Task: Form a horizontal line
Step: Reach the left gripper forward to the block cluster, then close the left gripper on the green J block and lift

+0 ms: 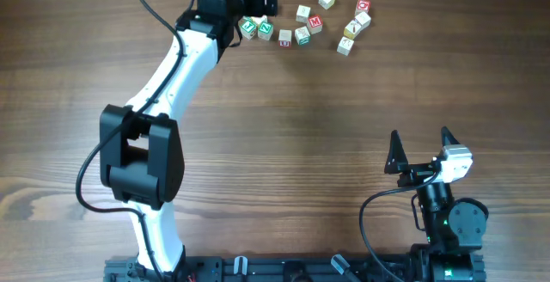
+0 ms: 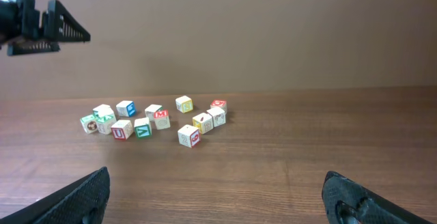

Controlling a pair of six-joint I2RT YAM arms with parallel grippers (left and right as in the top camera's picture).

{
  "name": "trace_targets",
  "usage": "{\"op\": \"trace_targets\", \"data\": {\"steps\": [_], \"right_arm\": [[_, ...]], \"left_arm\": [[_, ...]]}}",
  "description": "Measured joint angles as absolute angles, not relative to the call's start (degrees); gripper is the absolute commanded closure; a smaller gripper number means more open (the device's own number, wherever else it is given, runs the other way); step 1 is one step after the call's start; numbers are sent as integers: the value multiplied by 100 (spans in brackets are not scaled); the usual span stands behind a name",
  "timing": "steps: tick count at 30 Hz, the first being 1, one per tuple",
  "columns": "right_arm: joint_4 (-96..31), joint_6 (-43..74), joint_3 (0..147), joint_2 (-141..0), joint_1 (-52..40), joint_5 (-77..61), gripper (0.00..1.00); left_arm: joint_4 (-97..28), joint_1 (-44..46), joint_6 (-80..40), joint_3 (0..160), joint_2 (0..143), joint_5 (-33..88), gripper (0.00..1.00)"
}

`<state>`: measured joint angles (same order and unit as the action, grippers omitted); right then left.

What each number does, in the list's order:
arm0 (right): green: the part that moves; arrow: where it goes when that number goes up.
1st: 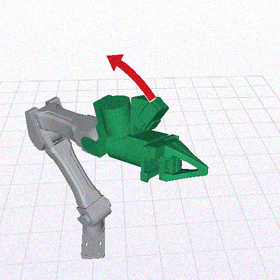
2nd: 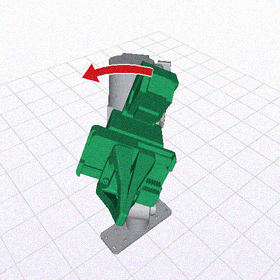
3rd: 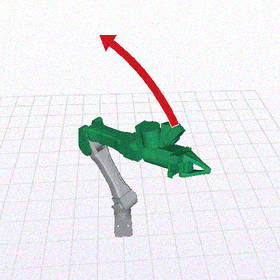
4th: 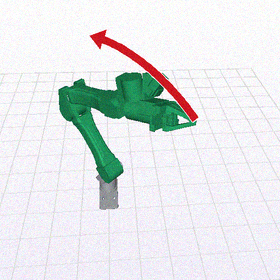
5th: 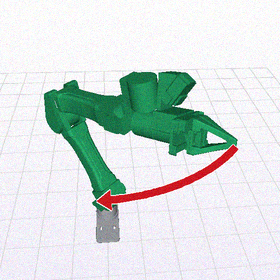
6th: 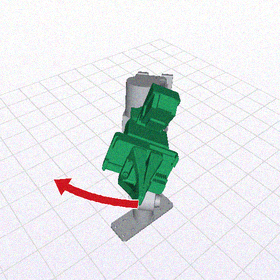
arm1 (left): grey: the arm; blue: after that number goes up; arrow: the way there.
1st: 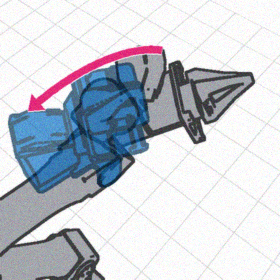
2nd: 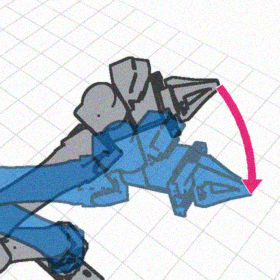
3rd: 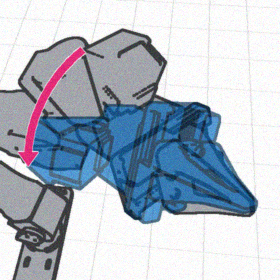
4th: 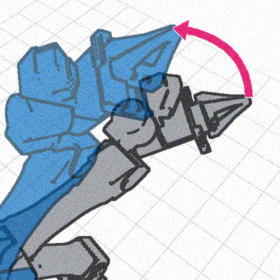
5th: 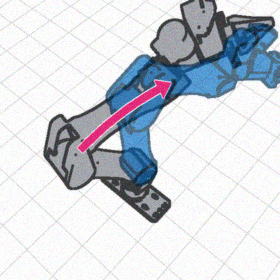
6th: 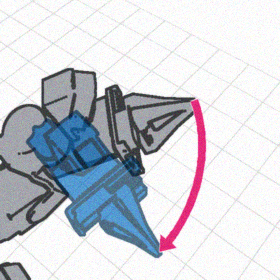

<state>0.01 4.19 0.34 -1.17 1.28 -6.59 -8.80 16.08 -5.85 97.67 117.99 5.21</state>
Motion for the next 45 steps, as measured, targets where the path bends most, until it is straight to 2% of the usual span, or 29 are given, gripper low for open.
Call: {"op": "trace_targets", "data": {"steps": [8, 18, 24, 28, 30, 33, 37, 45], "right_arm": [[1, 419, 34, -117, 128, -659, 0], [1, 419, 36, -117, 128, -659, 0], [1, 419, 34, -117, 128, -659, 0], [1, 419, 36, -117, 128, -659, 0], [1, 419, 34, -117, 128, -659, 0], [1, 419, 34, -117, 128, -659, 0], [1, 419, 34, -117, 128, -659, 0], [1, 419, 36, -117, 128, -659, 0]], "left_arm": [[-985, 1573, -703, 10569, 12761, 405, 1], [-1044, 1573, -854, 10582, 13592, 235, 11], [-1024, 1573, -1039, 10595, 13817, 217, 13], [-1022, 1575, -1090, 10595, 13946, 217, 25], [-1024, 1575, -1109, 10595, 13959, 215, 25], [-1024, 1573, -1122, 10595, 13961, 215, 34], [-1074, 1575, -1129, 10595, 13961, 215, 33], [-1262, 1525, -1127, 10604, 13963, 198, 46]]}}
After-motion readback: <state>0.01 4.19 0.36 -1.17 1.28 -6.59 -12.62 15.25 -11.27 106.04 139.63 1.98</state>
